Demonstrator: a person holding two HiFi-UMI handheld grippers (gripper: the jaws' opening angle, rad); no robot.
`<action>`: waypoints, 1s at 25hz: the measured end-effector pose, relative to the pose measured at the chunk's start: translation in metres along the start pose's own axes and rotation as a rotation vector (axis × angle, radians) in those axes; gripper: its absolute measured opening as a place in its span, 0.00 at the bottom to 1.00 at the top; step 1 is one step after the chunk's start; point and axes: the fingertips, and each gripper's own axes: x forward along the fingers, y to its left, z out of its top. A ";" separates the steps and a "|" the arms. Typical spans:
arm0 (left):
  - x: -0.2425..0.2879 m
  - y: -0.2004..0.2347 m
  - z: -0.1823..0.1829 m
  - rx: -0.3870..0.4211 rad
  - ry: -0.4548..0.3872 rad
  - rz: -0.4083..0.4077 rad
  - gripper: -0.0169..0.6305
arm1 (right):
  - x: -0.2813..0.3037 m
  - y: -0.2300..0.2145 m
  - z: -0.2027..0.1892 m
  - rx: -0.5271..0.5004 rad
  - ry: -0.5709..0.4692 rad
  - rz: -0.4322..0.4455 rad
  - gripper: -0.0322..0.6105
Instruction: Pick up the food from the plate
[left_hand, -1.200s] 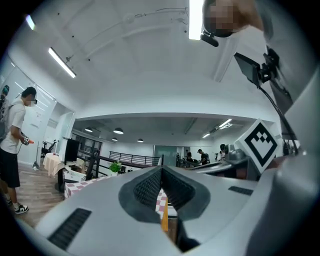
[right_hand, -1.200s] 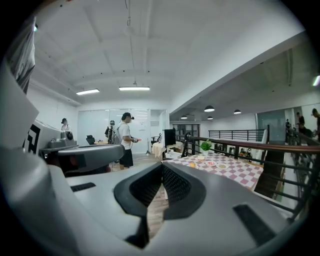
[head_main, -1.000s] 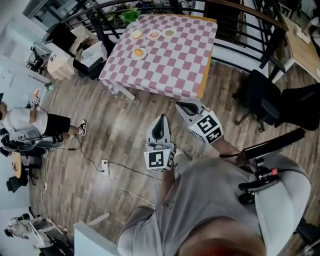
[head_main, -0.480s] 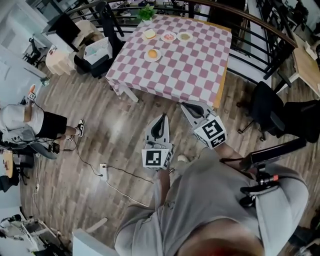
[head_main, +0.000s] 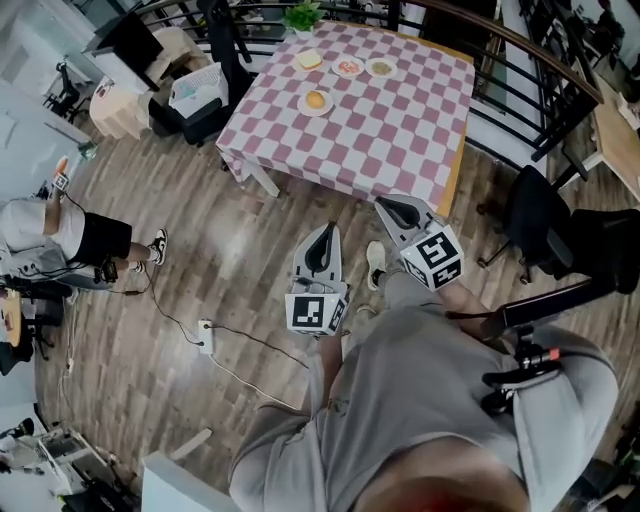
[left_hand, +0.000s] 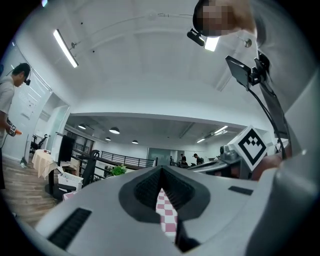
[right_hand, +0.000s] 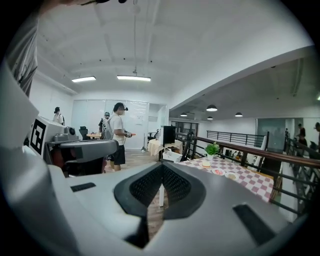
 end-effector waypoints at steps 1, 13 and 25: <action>-0.001 0.005 -0.001 0.000 0.003 0.011 0.04 | 0.007 0.002 0.001 0.001 -0.003 0.012 0.07; 0.035 0.074 -0.010 -0.001 0.034 0.111 0.04 | 0.104 -0.014 0.012 0.034 -0.029 0.122 0.07; 0.169 0.140 -0.015 -0.042 0.094 0.075 0.04 | 0.197 -0.125 0.022 0.099 -0.038 0.095 0.07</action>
